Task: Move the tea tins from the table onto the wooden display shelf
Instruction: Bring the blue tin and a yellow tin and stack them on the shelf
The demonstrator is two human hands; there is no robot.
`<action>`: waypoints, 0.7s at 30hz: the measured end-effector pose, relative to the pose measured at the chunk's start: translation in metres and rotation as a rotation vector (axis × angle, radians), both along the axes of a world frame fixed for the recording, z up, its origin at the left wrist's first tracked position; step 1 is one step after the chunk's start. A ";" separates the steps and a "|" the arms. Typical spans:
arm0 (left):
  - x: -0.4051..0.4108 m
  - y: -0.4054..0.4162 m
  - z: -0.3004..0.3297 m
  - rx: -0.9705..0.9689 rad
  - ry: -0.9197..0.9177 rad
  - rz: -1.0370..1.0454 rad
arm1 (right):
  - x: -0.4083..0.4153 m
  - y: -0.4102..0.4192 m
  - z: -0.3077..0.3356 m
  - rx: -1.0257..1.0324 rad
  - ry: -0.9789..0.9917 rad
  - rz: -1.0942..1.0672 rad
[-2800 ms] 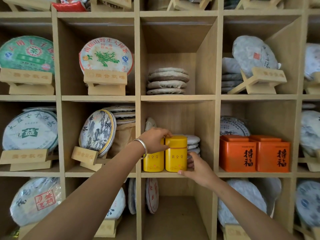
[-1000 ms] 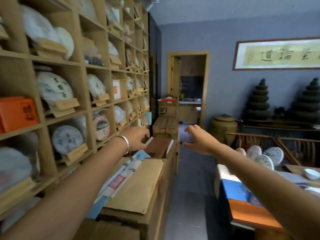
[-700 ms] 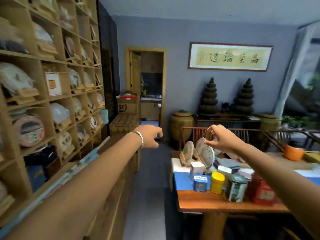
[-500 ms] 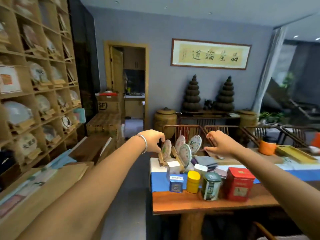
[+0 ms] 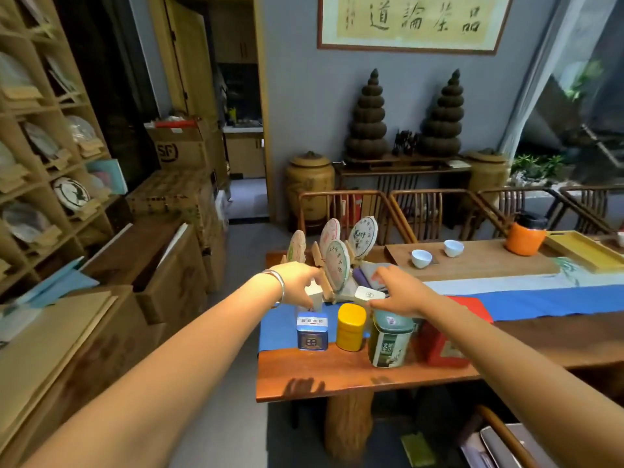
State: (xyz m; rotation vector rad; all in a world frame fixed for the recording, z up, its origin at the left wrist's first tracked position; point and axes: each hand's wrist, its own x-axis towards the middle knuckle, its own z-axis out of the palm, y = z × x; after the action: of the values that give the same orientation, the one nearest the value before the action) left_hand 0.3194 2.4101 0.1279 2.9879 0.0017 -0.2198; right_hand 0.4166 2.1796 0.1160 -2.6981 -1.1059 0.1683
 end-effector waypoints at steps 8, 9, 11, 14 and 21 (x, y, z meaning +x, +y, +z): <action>0.102 0.053 -0.101 0.000 0.139 -0.036 | 0.085 0.062 -0.092 -0.152 0.123 -0.009; 0.111 0.058 -0.115 -0.014 0.164 -0.046 | 0.093 0.069 -0.103 -0.181 0.141 -0.001; 0.123 0.063 -0.146 -0.033 0.211 -0.065 | 0.107 0.080 -0.121 -0.226 0.168 0.011; 0.134 0.068 -0.187 -0.069 0.244 -0.066 | 0.121 0.092 -0.144 -0.288 0.161 0.025; 0.148 0.065 -0.240 -0.114 0.253 -0.033 | 0.130 0.103 -0.179 -0.443 0.032 0.134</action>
State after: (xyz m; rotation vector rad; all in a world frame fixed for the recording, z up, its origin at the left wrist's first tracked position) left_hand 0.4671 2.4746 -0.1119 2.8276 -0.0316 -0.5802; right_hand 0.5466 2.2829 -0.0633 -2.9792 -1.3801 0.5352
